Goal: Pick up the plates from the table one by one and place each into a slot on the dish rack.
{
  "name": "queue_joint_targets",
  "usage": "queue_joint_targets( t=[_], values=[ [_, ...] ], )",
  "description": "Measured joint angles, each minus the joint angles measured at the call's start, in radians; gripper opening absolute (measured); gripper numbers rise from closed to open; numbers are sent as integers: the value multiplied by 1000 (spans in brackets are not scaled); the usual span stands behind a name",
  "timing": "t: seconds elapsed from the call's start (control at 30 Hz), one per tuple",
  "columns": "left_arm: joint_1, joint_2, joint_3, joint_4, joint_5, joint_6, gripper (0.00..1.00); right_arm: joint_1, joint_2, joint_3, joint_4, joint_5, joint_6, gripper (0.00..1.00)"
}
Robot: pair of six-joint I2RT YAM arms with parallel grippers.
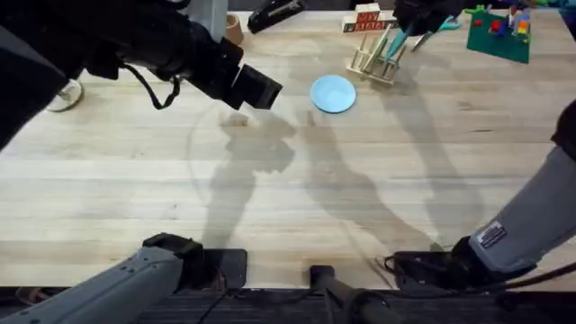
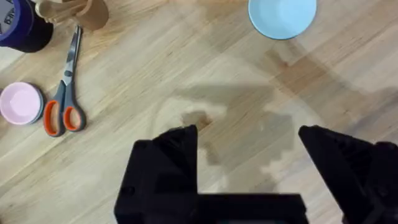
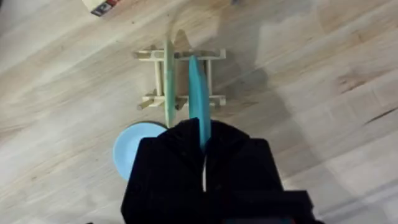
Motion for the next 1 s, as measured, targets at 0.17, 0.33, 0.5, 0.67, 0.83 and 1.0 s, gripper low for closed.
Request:
queue_joint_targets(
  t=[0.17,0.33,0.5,0.67,0.83,1.0],
  values=[
    [0,0,0,0,0,0,993,0,11,0,16,0,-3,30],
    [0,0,0,0,0,0,992,0,50,0,32,0,-3,30],
    [0,0,0,0,0,-2,993,-1,80,0,39,-1,-3,30],
    [0,0,0,0,0,-8,993,-7,94,0,43,-4,-3,30],
    [0,0,0,0,0,-14,993,-9,113,0,51,-4,-3,30],
    [0,0,0,0,-3,-20,993,-11,116,0,61,-4,-3,30]
  ],
)
